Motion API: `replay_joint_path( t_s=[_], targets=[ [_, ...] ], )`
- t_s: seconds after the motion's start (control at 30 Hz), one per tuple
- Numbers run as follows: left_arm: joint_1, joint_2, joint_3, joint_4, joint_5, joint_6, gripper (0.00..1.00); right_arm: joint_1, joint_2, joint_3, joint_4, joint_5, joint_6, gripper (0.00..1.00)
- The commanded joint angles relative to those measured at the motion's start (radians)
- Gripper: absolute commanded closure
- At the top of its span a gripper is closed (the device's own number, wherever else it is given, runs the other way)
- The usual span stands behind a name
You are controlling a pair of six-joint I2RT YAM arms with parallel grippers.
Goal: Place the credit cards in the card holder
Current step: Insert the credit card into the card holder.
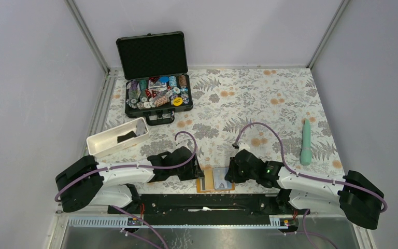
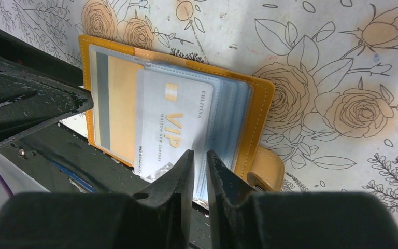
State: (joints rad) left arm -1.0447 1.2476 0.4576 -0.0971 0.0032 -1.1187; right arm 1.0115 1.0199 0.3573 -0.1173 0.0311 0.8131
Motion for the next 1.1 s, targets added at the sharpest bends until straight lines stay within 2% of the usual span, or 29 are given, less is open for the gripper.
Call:
replay_joint_path(
  t_s=[0.0,0.33,0.73,1.07],
  targets=[
    [-0.008,0.013,0.01,0.003,-0.008,-0.001,0.54,-0.004,0.02,-0.013,0.054,-0.027,0.018,0.79],
    [-0.015,0.015,0.007,0.017,-0.008,-0.006,0.56,-0.004,0.056,-0.029,0.099,-0.028,0.026,0.8],
    [-0.023,0.034,0.005,0.038,-0.008,-0.012,0.62,-0.004,0.06,-0.029,0.246,-0.147,0.079,0.77],
    [-0.026,0.041,0.001,0.046,-0.008,-0.015,0.65,-0.003,0.043,-0.054,0.281,-0.138,0.098,0.71]
  ],
)
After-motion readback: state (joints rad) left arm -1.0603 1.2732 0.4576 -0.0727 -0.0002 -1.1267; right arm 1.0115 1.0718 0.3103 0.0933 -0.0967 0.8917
